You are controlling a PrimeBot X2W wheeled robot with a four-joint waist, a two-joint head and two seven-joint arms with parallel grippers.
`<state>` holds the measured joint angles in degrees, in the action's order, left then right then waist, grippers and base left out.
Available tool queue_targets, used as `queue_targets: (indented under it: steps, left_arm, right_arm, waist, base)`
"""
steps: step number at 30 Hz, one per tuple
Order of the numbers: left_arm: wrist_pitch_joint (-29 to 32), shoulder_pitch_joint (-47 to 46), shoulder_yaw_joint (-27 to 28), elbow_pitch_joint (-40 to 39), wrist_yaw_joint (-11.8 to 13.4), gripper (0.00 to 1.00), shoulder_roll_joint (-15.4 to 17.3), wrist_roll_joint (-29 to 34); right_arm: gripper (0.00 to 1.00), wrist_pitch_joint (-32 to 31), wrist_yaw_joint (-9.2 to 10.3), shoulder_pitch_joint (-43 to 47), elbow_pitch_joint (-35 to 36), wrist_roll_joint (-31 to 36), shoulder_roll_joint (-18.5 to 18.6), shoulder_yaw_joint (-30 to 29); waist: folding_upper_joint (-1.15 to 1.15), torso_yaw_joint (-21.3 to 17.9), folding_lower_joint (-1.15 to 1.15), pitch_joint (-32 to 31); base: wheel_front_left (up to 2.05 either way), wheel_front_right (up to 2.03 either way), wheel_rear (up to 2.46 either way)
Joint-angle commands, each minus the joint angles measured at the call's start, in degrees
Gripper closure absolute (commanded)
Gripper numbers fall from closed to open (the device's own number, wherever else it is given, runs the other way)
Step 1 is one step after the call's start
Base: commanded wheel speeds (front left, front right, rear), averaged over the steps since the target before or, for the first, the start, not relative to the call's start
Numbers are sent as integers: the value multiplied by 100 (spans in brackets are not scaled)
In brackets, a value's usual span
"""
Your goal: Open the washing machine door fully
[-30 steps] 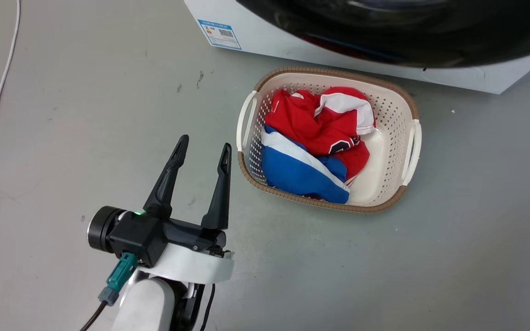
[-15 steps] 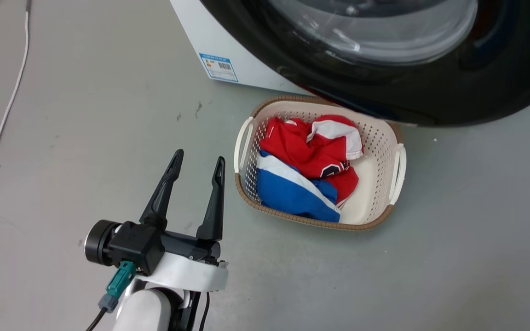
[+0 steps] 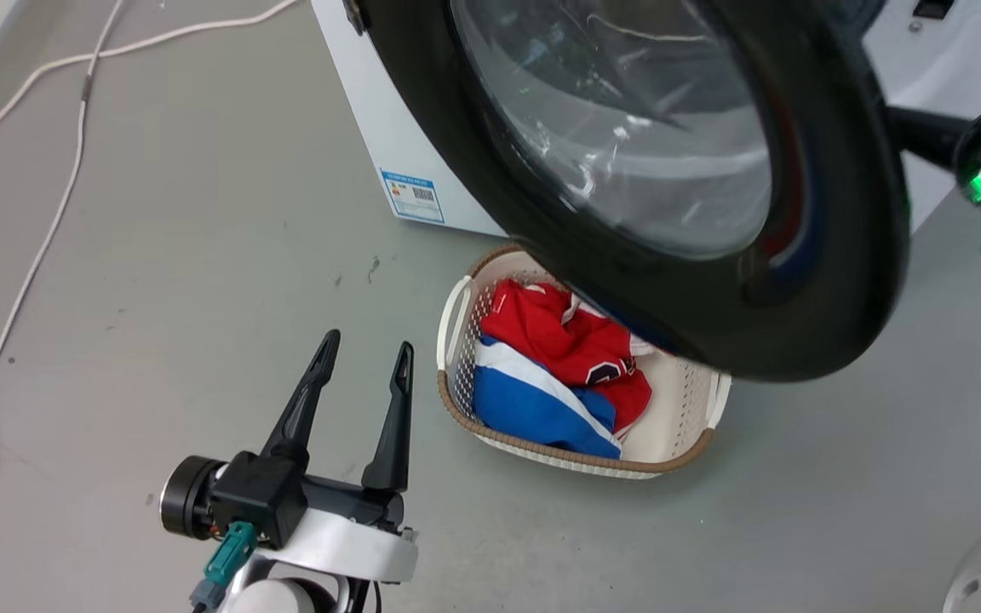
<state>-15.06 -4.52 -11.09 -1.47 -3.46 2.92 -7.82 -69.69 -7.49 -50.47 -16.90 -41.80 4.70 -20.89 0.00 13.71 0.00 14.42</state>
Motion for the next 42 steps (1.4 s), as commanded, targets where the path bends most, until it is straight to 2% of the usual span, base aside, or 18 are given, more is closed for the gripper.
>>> queue_targets:
  steps: [1, 15, 29, 37, 42]
  left_arm:
    - [-18, 67, -9, 5, 23, 0, -5, -1]
    - [-18, 459, -61, 81, -9, 0, -5, 54]
    - [-18, 709, -70, 106, -48, 0, -5, 112]
    - [-18, 761, 34, 58, -41, 0, -5, 135]
    - [-18, 761, 104, 48, -4, 0, -5, 119]
  right_arm:
    - [100, -35, 0, 115, 32, -86, -69, 71]
    - [100, -246, 0, 1101, 475, -961, -206, 989]
    - [100, 339, 0, 1790, 481, -2107, -208, 2247]
    - [100, 712, 0, 1837, 404, -2309, -199, 2514]
    - [100, 819, 0, 1799, 451, -2083, -177, 2456]
  waist:
    - [0, 21, 0, -79]
    - [0, 371, 0, -683]
    - [0, 887, 0, -1021]
    - [0, 1030, 0, -1056]
    - [0, 945, 0, -1065]
  base:
    - [0, 0, 0]
    - [0, 0, 0]
    - [0, 0, 0]
    - [0, 0, 0]
    - [0, 0, 0]
